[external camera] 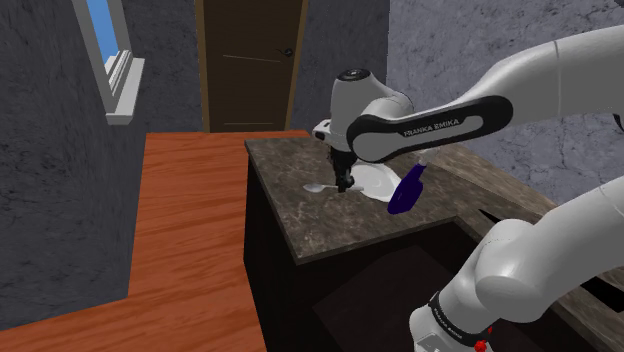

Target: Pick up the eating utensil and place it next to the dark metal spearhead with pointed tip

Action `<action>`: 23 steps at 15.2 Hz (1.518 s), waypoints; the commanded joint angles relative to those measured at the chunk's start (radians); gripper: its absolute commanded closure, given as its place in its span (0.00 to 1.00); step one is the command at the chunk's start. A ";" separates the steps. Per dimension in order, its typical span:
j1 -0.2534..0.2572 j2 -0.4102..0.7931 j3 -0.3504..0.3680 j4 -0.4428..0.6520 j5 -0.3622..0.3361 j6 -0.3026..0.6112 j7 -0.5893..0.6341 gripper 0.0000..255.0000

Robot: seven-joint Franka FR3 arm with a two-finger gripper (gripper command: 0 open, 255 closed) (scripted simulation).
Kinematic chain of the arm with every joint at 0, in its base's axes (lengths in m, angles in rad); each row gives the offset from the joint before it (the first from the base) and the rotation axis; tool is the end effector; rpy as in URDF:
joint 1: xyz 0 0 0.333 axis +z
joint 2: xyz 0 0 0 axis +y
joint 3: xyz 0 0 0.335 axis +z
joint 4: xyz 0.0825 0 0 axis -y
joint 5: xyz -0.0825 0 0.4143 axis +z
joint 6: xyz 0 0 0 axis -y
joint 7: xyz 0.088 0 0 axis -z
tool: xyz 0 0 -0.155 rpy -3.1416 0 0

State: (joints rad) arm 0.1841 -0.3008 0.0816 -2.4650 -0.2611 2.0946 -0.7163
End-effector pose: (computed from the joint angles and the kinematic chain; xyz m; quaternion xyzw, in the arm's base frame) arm 0.4385 0.0941 0.3561 0.8412 0.5255 -0.0624 0.1111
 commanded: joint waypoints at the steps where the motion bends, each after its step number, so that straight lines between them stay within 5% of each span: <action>1: 0.000 -0.014 -0.002 0.016 0.005 -0.029 -0.011 1.00; 11: 0.005 -0.059 -0.003 0.099 0.023 -0.153 -0.045 1.00; 23: -0.115 -0.367 -0.198 -0.153 -0.092 -0.145 -0.292 1.00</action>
State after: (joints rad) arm 0.0812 -0.6394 -0.0988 -2.5985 -0.3398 1.9520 -0.9846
